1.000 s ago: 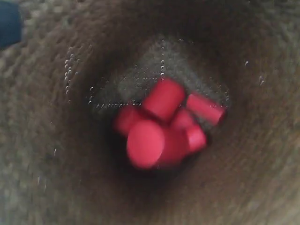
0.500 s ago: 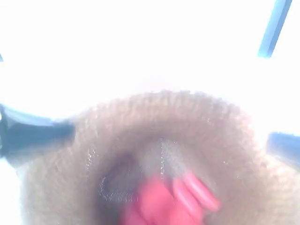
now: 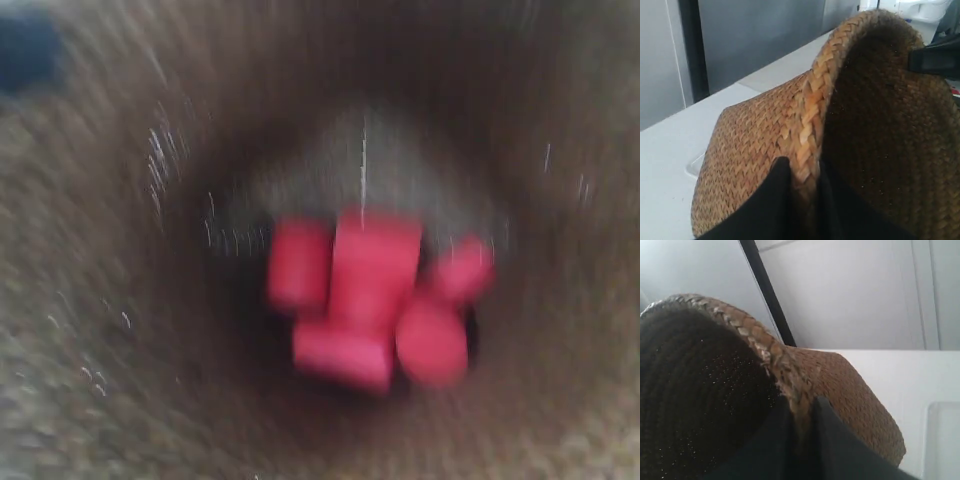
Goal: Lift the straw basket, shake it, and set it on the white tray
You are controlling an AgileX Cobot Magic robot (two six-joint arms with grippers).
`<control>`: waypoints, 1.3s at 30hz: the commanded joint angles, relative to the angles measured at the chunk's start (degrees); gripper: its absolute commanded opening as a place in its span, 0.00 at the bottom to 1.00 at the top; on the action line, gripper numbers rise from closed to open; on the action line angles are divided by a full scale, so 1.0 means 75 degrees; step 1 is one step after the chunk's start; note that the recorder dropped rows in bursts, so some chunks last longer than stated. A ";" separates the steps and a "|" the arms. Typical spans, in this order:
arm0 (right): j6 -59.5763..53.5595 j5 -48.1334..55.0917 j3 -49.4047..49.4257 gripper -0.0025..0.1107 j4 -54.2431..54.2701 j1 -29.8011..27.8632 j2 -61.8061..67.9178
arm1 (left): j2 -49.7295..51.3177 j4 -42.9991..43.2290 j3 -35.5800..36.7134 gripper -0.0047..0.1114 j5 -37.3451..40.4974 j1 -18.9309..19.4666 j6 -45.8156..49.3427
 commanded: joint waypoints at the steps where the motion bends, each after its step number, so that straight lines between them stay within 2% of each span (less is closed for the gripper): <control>1: 0.0037 -0.0705 0.1870 0.02 -0.0177 -0.0054 -0.0036 | -0.0173 0.0032 0.1823 0.04 -0.0717 -0.0002 -0.0030; 3: -0.0324 -0.1216 0.2690 0.02 0.0334 -0.0054 -0.0019 | -0.0075 -0.0225 0.2414 0.04 -0.1401 -0.0002 -0.0059; 4: -0.0739 -0.1192 0.2528 0.02 0.0644 -0.0054 -0.0019 | -0.0113 -0.0482 0.2023 0.04 -0.1228 -0.0002 0.0200; 6: -0.0348 -0.0286 0.0052 0.02 0.0282 -0.0054 -0.0019 | -0.0220 -0.0684 -0.0389 0.04 0.0458 -0.0002 0.0563; 7: 0.0325 0.0078 -0.0949 0.02 -0.0496 -0.0054 -0.0019 | -0.0220 -0.0591 -0.0964 0.04 0.0961 0.0017 0.0511; 8: 0.0957 0.0255 -0.0747 0.02 -0.1213 -0.0054 -0.0033 | -0.0198 -0.0080 -0.0682 0.04 0.1021 0.0017 -0.0064; 9: 0.1005 0.0317 -0.0272 0.02 -0.1264 -0.0054 -0.0033 | -0.0142 0.0170 -0.0254 0.04 0.0957 0.0017 -0.0360; 10: 0.0830 -0.0057 0.1083 0.02 -0.1199 -0.0054 -0.0033 | 0.0041 0.0217 0.0873 0.04 0.0489 0.0017 -0.0482; 11: 0.0607 -0.0515 0.1890 0.02 -0.1033 -0.0054 -0.0033 | 0.0198 -0.0096 0.1531 0.04 -0.0162 0.0017 -0.0482; 12: 0.0254 -0.0835 0.2261 0.02 -0.0759 -0.0054 -0.0033 | 0.0375 -0.0770 0.1744 0.04 -0.0496 0.0017 0.0087; 13: 0.0125 -0.0723 0.1276 0.02 -0.0472 -0.0054 -0.0033 | 0.0323 -0.1520 0.0664 0.04 0.0063 0.0004 0.0955; 14: 0.0174 -0.0201 -0.0409 0.02 -0.0607 -0.0054 -0.0033 | 0.0311 -0.1469 -0.0498 0.04 0.0680 0.0004 0.0988; 15: 0.0642 0.0118 -0.1020 0.02 -0.1153 -0.0054 -0.0033 | 0.0311 -0.1267 -0.0869 0.04 0.0942 0.0004 0.0900; 18: 0.1164 0.0274 0.0327 0.02 -0.1617 -0.0054 -0.0033 | 0.0451 -0.0274 0.0182 0.04 0.0827 0.0004 -0.0033; 20: 0.0849 -0.0418 0.1872 0.02 -0.1163 -0.0037 -0.0033 | 0.0707 -0.0773 0.1359 0.04 0.0034 0.0004 0.0110; 22: 0.0517 -0.0436 0.2021 0.02 -0.0899 -0.0037 -0.0058 | 0.0742 -0.1333 0.1479 0.04 -0.0054 0.0004 0.0634; 24: 0.0448 -0.0607 0.1118 0.02 -0.0927 -0.0037 -0.0018 | 0.0803 -0.1657 0.0816 0.04 -0.0070 0.0004 0.0705; 29: 0.2136 0.0147 -0.0373 0.02 -0.2790 -0.0037 0.0913 | 0.1776 -0.1252 -0.0012 0.04 -0.0033 0.0017 -0.0024; 34: 0.2569 0.0521 -0.0882 0.02 -0.3657 -0.0037 0.2085 | 0.3057 -0.0706 -0.1020 0.04 0.0256 0.0017 -0.0314; 39: 0.2645 -0.0163 -0.1059 0.02 -0.4338 -0.0037 0.2842 | 0.4125 -0.0597 -0.1846 0.04 -0.0052 0.0017 -0.0296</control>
